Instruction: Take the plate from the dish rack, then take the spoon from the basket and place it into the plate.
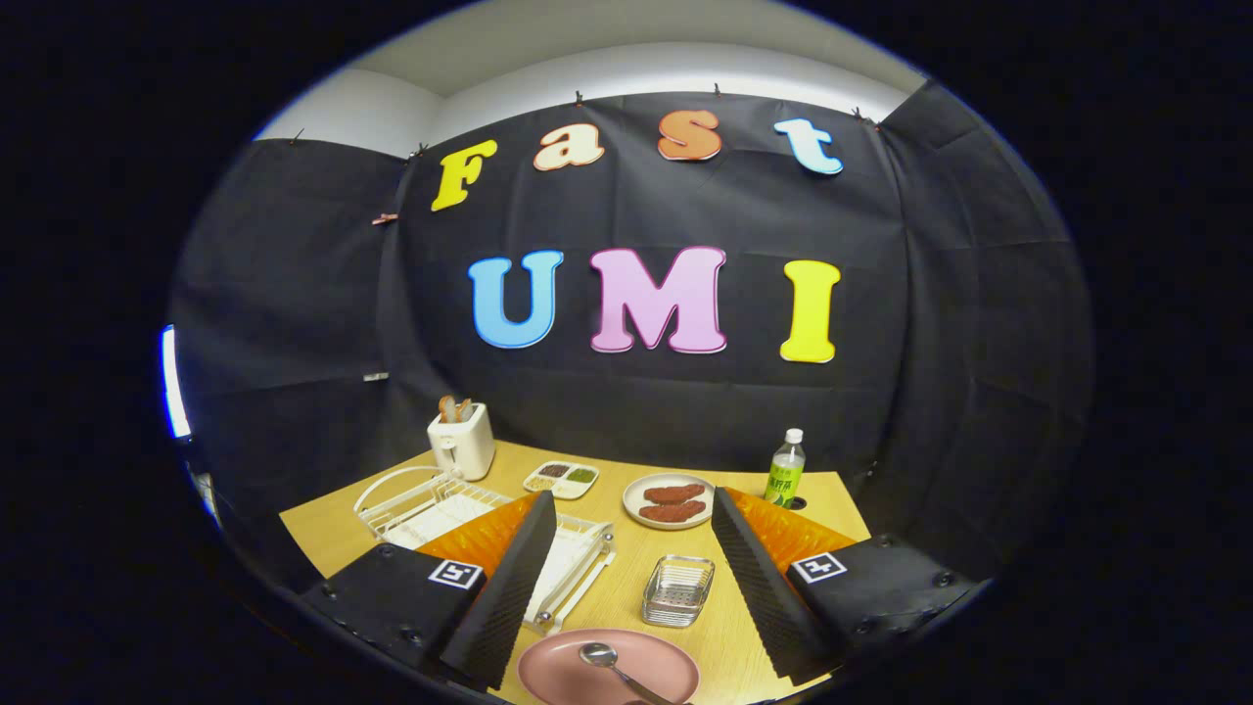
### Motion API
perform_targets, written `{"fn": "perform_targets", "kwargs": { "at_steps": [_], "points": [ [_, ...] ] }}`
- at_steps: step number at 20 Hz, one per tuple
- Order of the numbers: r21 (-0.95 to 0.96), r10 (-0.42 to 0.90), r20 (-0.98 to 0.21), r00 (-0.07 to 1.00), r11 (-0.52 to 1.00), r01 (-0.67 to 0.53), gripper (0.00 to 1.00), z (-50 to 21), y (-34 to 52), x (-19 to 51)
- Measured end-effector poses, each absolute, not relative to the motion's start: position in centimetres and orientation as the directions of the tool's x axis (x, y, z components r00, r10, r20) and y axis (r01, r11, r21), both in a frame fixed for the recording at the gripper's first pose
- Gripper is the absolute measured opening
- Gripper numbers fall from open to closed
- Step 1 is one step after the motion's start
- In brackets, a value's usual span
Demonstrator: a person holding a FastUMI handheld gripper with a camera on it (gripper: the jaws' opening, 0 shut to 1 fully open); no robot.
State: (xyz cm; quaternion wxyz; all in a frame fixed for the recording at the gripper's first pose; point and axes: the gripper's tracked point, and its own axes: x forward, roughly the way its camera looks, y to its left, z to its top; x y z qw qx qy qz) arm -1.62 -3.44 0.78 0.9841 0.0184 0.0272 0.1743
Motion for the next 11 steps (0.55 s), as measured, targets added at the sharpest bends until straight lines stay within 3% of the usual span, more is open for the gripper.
{"fn": "perform_targets", "kwargs": {
  "at_steps": [11],
  "points": [
    [0.045, 0.132, -0.007, 0.991, 0.990, -0.132, 0.98, 2.1, -0.4, -3.4]
  ]
}}
